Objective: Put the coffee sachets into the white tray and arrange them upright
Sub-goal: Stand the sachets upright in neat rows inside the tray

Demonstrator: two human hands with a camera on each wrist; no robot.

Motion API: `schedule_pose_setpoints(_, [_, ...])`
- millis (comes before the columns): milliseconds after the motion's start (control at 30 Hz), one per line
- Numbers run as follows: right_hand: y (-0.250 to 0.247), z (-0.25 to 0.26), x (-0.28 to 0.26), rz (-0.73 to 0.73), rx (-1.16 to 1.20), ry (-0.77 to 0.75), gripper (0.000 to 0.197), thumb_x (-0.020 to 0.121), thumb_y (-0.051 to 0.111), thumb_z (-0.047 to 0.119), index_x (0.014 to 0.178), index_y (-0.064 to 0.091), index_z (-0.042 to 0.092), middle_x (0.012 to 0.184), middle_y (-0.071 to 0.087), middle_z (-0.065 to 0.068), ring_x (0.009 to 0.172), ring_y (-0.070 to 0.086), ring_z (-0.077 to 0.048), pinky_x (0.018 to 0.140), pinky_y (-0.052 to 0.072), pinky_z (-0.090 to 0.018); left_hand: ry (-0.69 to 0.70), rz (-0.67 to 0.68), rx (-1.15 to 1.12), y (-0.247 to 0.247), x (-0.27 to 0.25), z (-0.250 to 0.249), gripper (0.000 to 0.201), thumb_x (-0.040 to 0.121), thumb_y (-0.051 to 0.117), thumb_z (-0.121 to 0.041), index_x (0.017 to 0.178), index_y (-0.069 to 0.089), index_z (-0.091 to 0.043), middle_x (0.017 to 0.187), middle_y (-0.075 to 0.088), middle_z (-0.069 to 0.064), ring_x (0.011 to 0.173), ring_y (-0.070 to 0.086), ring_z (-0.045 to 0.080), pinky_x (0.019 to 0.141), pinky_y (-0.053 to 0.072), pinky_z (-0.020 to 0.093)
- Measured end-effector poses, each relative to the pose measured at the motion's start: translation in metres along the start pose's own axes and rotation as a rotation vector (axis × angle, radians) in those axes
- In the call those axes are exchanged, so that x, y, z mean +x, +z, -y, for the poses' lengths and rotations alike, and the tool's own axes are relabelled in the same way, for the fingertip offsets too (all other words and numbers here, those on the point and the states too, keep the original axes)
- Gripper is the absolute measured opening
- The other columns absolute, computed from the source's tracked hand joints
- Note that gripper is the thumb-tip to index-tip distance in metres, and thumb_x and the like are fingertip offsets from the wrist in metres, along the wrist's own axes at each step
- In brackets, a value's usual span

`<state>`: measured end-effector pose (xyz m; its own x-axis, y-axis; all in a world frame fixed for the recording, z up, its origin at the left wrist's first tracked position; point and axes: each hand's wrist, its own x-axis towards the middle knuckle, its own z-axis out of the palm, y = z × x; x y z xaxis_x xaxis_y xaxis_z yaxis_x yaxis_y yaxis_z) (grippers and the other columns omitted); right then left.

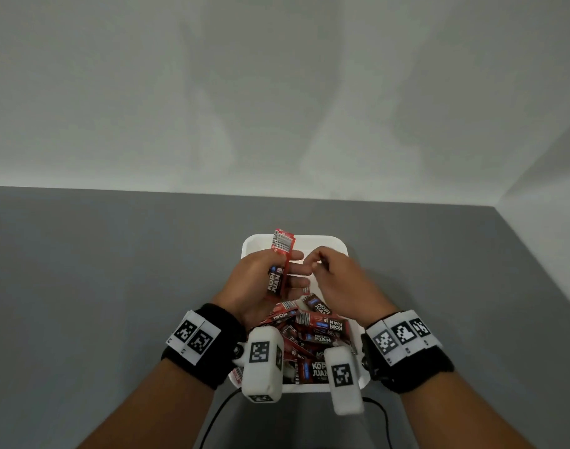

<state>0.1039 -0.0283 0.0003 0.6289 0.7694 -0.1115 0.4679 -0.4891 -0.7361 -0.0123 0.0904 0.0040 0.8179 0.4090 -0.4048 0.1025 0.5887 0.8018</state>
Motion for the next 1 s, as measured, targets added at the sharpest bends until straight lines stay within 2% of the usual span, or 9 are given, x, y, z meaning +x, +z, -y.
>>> schedule_pose_setpoints(133, [-0.007, 0.01, 0.001, -0.165, 0.603, 0.186, 0.02, 0.096, 0.064, 0.041, 0.09, 0.066, 0.023, 0.063, 0.056, 0.006, 0.052, 0.045, -0.01, 0.052, 0.036, -0.027, 0.117, -0.02, 0.324, 0.001, -0.001, 0.003, 0.028, 0.108, 0.044, -0.03, 0.121, 0.065, -0.018, 0.081, 0.066, 0.007, 0.058, 0.056, 0.016, 0.048, 0.042, 0.026])
schedule_pose_setpoints(233, [-0.014, 0.021, 0.001, -0.132, 0.864, 0.264, 0.03, 0.091, 0.072, 0.042, 0.098, 0.068, 0.012, 0.069, 0.063, -0.006, 0.045, 0.039, -0.011, 0.047, 0.032, -0.026, 0.248, 0.015, 0.559, 0.008, -0.002, 0.006, 0.025, 0.106, 0.049, -0.025, 0.118, 0.068, -0.014, 0.066, 0.056, -0.015, 0.055, 0.045, 0.003, 0.05, 0.035, 0.014])
schedule_pose_setpoints(333, [-0.016, 0.022, 0.002, -0.143, 0.832, 0.221, 0.009, 0.086, 0.077, 0.014, 0.092, 0.073, 0.008, 0.066, 0.067, -0.005, 0.043, 0.04, -0.01, 0.045, 0.033, -0.025, 0.277, 0.058, 0.559, 0.011, -0.003, 0.007, 0.015, 0.104, 0.055, -0.019, 0.109, 0.068, -0.015, 0.056, 0.052, -0.021, 0.048, 0.046, -0.003, 0.05, 0.035, 0.008])
schedule_pose_setpoints(467, [-0.02, 0.009, 0.001, -0.153, 0.863, 0.225, 0.033, 0.079, 0.075, -0.01, 0.108, 0.069, 0.004, 0.057, 0.062, 0.002, 0.041, 0.041, -0.008, 0.047, 0.031, -0.026, 0.162, -0.093, 0.236, 0.002, 0.002, 0.003, 0.014, 0.101, 0.057, -0.016, 0.098, 0.067, -0.008, 0.065, 0.051, 0.0, 0.051, 0.042, 0.01, 0.046, 0.032, 0.023])
schedule_pose_setpoints(567, [-0.021, 0.004, 0.0, -0.18, 0.852, 0.22, 0.031, 0.078, 0.076, -0.009, 0.106, 0.07, 0.003, 0.071, 0.068, -0.008, 0.041, 0.042, -0.008, 0.045, 0.032, -0.024, 0.168, -0.09, 0.1, -0.006, 0.001, 0.0, 0.012, 0.098, 0.057, -0.004, 0.09, 0.065, -0.006, 0.073, 0.068, 0.006, 0.06, 0.062, 0.014, 0.044, 0.045, 0.023])
schedule_pose_setpoints(700, [-0.024, 0.002, -0.001, -0.206, 0.858, 0.206, 0.018, 0.076, 0.076, -0.006, 0.092, 0.07, 0.002, 0.063, 0.064, -0.007, 0.044, 0.037, -0.012, 0.048, 0.027, -0.027, 0.22, -0.086, 0.214, -0.014, 0.005, -0.002, 0.012, 0.094, 0.06, 0.005, 0.087, 0.066, -0.003, 0.069, 0.068, 0.005, 0.058, 0.058, 0.011, 0.048, 0.045, 0.024])
schedule_pose_setpoints(833, [-0.023, -0.005, -0.001, -0.204, 0.712, 0.184, 0.026, 0.077, 0.083, 0.004, 0.096, 0.066, 0.0, 0.089, 0.068, -0.029, 0.053, 0.049, -0.011, 0.049, 0.038, -0.024, 0.241, -0.116, 0.27, -0.021, 0.009, -0.003, 0.008, 0.093, 0.065, 0.001, 0.089, 0.07, -0.005, 0.08, 0.072, 0.009, 0.075, 0.062, 0.019, 0.056, 0.046, 0.028])
schedule_pose_setpoints(933, [-0.025, -0.003, -0.003, -0.281, 0.368, 0.091, 0.025, 0.074, 0.088, 0.024, 0.09, 0.068, 0.02, 0.082, 0.07, 0.0, 0.062, 0.058, -0.006, 0.062, 0.047, -0.024, 0.24, -0.106, 0.314, -0.021, 0.009, -0.008, 0.01, 0.092, 0.065, 0.0, 0.085, 0.069, -0.005, 0.079, 0.069, 0.01, 0.071, 0.06, 0.017, 0.055, 0.045, 0.027])
schedule_pose_setpoints(1000, [-0.028, 0.006, -0.006, -0.267, 0.161, -0.001, 0.035, 0.07, 0.091, 0.034, 0.093, 0.065, 0.027, 0.089, 0.066, 0.009, 0.074, 0.061, -0.004, 0.068, 0.048, -0.018, 0.23, -0.077, 0.334, -0.019, 0.008, -0.011, 0.01, 0.09, 0.065, 0.003, 0.083, 0.067, -0.003, 0.074, 0.066, 0.011, 0.063, 0.057, 0.016, 0.051, 0.043, 0.025])
